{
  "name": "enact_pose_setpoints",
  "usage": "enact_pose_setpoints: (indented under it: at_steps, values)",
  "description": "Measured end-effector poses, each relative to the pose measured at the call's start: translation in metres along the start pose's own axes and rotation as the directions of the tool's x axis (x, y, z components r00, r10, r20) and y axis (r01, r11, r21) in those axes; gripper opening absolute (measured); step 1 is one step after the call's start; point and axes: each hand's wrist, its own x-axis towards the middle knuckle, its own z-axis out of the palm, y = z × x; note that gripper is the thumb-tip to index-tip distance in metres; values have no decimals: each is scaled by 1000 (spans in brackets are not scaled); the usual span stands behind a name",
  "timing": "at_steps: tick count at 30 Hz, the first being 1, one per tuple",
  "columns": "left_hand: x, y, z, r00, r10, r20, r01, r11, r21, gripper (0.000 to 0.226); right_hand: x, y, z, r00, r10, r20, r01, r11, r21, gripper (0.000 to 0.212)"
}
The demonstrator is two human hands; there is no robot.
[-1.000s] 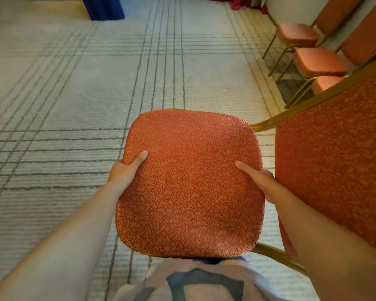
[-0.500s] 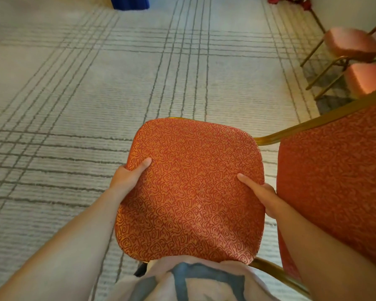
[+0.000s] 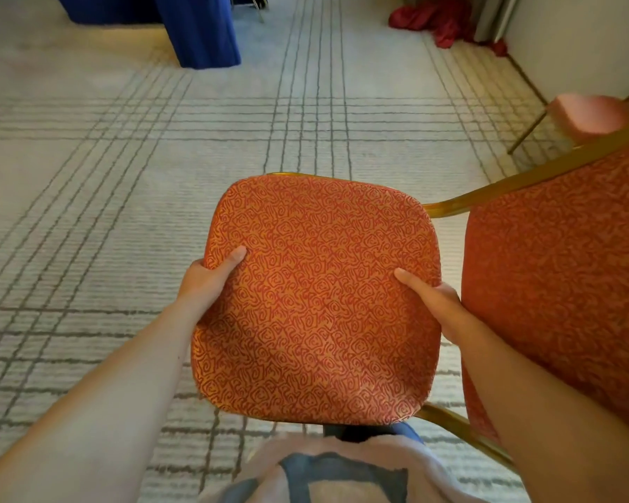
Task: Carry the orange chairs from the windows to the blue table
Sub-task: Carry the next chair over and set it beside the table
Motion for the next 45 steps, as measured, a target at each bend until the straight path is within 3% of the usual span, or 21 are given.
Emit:
enact_pose_setpoints:
  at_steps: [5,11,20,24,31,37,45]
  values:
    - [75,27,22,1000,-5,-22,5,1000,-12,79,81,-47,27,1000,8,15,-7,999,-33,87]
    - [226,120,60,996,-30,-82,27,999,-34,95,237,-171,69,999,4,51,0,997,-75,90]
    - [362,196,96,990,-123,-65,122,992,-22,103,375,-263,110,990,109,91,-99,989,-108,110]
    - [440,223,113,990,-135,-36,135,991,2,100,440,-298,135,987,136,86,-127,986,-106,106]
    - [613,302,142,995,-100,11,100,995,9,76,568,-400,199,996,85,26,-83,994,-77,95]
    - [756,398,152,1000,7,-7,-7,1000,-5,100,664,-523,246,1000,-20,-12,19,998,-55,90]
    - [935,483,205,997,-51,55,52,999,-13,84,815,-637,285,999,29,-30,-31,998,-57,84]
